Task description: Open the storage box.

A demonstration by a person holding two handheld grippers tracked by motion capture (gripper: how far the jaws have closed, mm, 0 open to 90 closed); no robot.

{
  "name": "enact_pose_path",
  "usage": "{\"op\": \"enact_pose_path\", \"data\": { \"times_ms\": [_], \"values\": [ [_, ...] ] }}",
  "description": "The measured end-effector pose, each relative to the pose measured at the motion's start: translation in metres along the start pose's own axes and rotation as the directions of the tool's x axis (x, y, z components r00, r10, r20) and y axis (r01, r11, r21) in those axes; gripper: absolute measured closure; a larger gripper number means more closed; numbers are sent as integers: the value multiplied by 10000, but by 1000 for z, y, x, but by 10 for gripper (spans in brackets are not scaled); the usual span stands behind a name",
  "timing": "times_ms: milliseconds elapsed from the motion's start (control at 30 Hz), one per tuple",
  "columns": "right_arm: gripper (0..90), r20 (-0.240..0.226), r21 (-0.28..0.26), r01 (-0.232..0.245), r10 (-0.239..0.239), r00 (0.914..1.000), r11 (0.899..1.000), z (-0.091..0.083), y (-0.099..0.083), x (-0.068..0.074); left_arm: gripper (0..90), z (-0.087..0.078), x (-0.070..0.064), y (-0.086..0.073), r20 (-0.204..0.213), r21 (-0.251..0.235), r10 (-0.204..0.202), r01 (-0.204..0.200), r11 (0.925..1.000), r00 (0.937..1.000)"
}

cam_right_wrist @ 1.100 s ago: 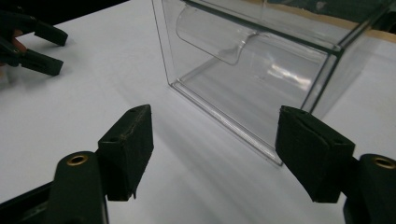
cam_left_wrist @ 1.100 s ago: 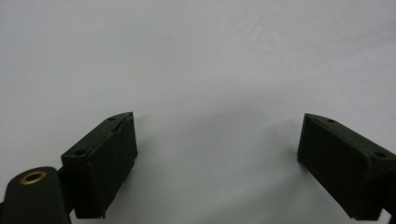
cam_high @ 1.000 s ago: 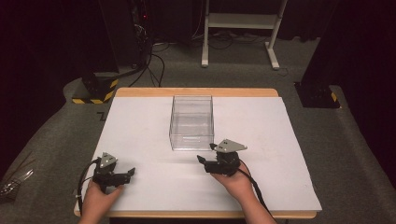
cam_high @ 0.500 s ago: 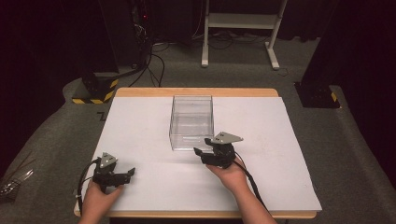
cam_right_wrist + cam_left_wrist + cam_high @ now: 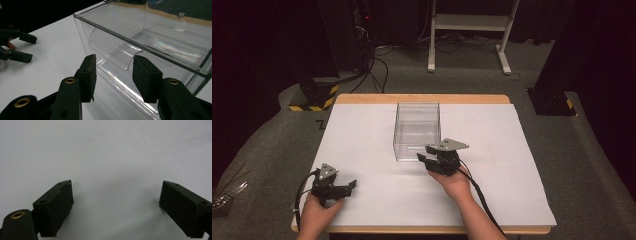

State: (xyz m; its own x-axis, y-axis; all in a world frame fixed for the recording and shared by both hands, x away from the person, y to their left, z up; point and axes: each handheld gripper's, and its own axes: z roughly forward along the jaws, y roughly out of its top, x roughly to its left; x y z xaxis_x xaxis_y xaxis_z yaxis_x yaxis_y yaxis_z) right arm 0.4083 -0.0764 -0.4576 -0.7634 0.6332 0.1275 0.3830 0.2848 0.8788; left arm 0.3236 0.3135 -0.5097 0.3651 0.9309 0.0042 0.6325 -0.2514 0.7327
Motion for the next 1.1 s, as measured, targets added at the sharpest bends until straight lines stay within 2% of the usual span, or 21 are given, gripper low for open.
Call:
{"op": "enact_pose_path", "data": {
  "times_ms": [267,400,467,567,800,1100],
  "values": [
    [634,-267,-156,9,-13,9996,9999,5,-1,-2,120,0,0,0,0,-3,1,-1,10000,10000],
    [665,-292,-159,15,-19,9996,9999,6,-1,-4,120,0,0,0,4,0,-3,3,10000,10000],
    [712,-214,-142,47,-50,9998,9999,6,-2,-4,120,0,0,0,3,1,-7,7,10000,10000],
    [742,-502,-286,-43,29,9987,9996,6,-5,-9,120,0,0,0,2,1,-2,2,10000,10000],
    [774,-888,-440,-13,-26,9960,9990,4,-8,-15,120,0,0,0,1,-1,-3,3,10000,10000],
    [792,-1162,-546,46,-109,9932,9985,2,-12,-16,120,0,0,0,-6,-7,1,-1,10000,10000]
  ]
}}
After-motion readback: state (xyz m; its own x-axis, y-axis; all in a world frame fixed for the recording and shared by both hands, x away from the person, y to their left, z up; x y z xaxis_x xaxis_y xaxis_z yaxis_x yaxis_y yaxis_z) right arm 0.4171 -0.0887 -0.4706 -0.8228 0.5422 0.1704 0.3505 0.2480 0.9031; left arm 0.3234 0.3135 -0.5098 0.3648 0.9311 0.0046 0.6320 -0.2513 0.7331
